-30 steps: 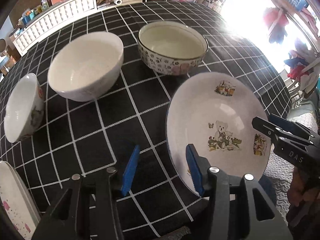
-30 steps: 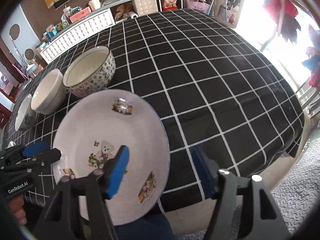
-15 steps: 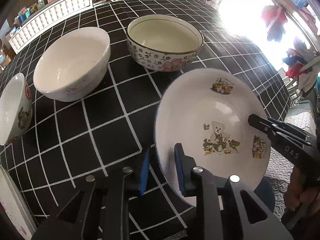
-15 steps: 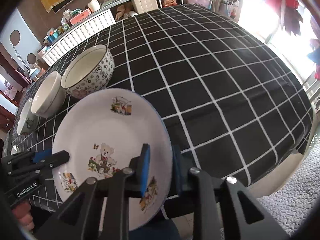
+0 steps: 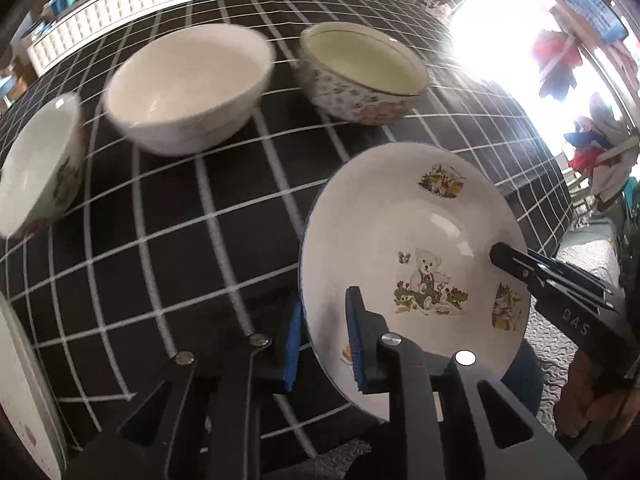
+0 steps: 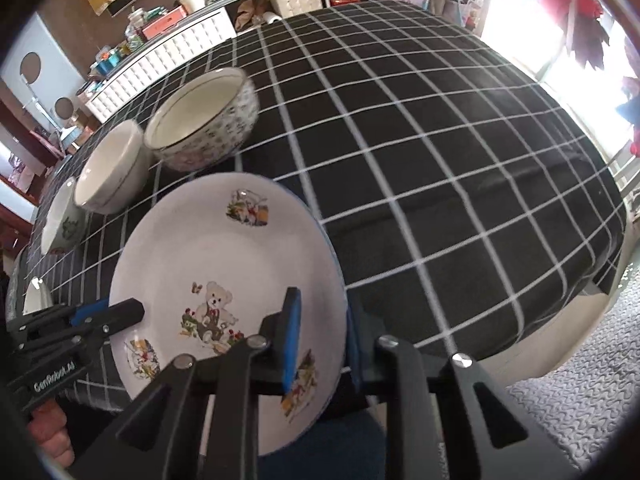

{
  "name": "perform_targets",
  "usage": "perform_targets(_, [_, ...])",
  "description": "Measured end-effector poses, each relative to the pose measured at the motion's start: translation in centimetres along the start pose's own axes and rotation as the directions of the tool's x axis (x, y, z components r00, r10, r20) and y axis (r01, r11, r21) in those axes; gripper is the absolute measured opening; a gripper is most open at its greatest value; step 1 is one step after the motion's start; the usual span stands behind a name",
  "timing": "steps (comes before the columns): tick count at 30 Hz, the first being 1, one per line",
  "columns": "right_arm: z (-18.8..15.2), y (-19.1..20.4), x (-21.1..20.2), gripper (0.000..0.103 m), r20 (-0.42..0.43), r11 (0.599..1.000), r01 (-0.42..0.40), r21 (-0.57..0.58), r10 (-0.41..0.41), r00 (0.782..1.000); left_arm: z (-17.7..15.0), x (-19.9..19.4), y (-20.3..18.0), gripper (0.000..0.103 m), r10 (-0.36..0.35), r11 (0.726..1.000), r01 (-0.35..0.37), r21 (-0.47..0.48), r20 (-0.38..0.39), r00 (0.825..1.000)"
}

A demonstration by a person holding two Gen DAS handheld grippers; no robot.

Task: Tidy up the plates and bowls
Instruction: 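Carry the teddy-bear plate over and lower it onto the pink-flower plate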

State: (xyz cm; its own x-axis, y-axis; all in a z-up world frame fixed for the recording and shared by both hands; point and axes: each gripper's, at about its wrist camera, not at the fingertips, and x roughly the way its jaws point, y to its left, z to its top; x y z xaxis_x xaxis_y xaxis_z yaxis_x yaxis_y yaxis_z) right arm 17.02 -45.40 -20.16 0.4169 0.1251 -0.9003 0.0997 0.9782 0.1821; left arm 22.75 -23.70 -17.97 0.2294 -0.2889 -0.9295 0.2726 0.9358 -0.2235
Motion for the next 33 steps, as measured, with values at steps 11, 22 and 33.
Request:
perform_targets(11, [-0.6,5.8,-0.1,0.025,-0.009,0.997,-0.044,-0.064,0.044,0.999,-3.1,-3.3,4.3,0.013,0.046,0.997,-0.043,-0.069,0.042,0.998])
perform_targets(22, [-1.2,13.2,-2.0,0.025,0.019,0.979,-0.081,-0.185,0.085,0.996,-6.8,-8.9,10.9,0.013,0.074,0.983,-0.054,-0.178,0.109,0.991])
perform_targets(33, [-2.3,20.1,-1.4,0.025,-0.015,0.952,-0.155,-0.265,0.157,0.987,-10.2,-14.6,18.0,0.013,0.119,0.96,-0.07,-0.273,0.17,0.978])
